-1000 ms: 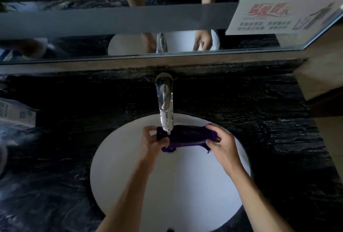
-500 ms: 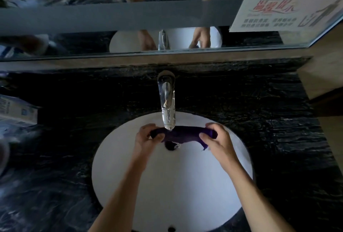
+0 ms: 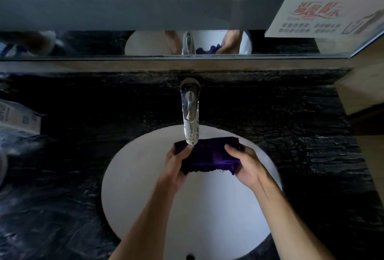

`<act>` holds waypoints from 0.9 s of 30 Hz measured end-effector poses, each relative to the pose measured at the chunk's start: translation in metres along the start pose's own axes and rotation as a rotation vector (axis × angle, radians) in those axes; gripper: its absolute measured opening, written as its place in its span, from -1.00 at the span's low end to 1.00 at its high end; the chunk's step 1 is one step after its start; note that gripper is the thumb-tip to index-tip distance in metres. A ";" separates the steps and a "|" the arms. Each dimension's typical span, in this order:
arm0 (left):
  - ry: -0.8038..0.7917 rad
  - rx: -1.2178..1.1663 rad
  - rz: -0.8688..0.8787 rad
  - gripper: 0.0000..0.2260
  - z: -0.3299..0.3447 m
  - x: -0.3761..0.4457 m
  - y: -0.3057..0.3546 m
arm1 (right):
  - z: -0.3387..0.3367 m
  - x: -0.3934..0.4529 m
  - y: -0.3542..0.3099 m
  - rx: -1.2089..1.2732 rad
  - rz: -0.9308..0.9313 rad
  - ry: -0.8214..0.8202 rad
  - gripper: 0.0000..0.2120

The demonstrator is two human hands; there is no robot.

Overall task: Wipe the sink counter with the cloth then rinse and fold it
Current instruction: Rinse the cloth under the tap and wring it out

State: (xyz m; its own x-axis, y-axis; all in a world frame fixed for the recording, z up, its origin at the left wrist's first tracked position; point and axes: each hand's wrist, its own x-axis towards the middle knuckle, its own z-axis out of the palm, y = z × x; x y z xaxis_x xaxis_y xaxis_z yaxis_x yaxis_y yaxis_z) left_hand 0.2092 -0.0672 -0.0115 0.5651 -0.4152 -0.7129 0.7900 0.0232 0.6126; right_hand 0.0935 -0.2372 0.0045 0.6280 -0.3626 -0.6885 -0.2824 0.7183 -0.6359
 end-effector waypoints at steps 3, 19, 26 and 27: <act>0.027 0.031 0.050 -0.87 -0.009 0.000 0.005 | 0.004 0.007 0.008 0.028 0.013 0.022 -0.71; 0.305 0.002 0.271 -0.87 -0.054 -0.018 0.030 | 0.087 0.031 0.047 0.040 0.031 -0.027 -0.74; 0.198 0.003 0.015 -0.76 0.006 0.008 -0.002 | 0.088 0.022 0.063 -0.232 -0.241 0.030 -0.76; 0.182 0.025 0.023 -0.70 0.014 0.010 -0.005 | 0.089 0.022 0.070 -0.310 -0.290 0.047 -0.75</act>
State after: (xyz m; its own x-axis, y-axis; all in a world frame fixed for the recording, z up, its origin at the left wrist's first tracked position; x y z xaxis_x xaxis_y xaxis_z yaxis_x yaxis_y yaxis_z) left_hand 0.2075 -0.0845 -0.0167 0.6182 -0.2435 -0.7473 0.7716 0.0067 0.6361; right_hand 0.1517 -0.1422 -0.0243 0.6815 -0.5552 -0.4768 -0.3087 0.3726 -0.8751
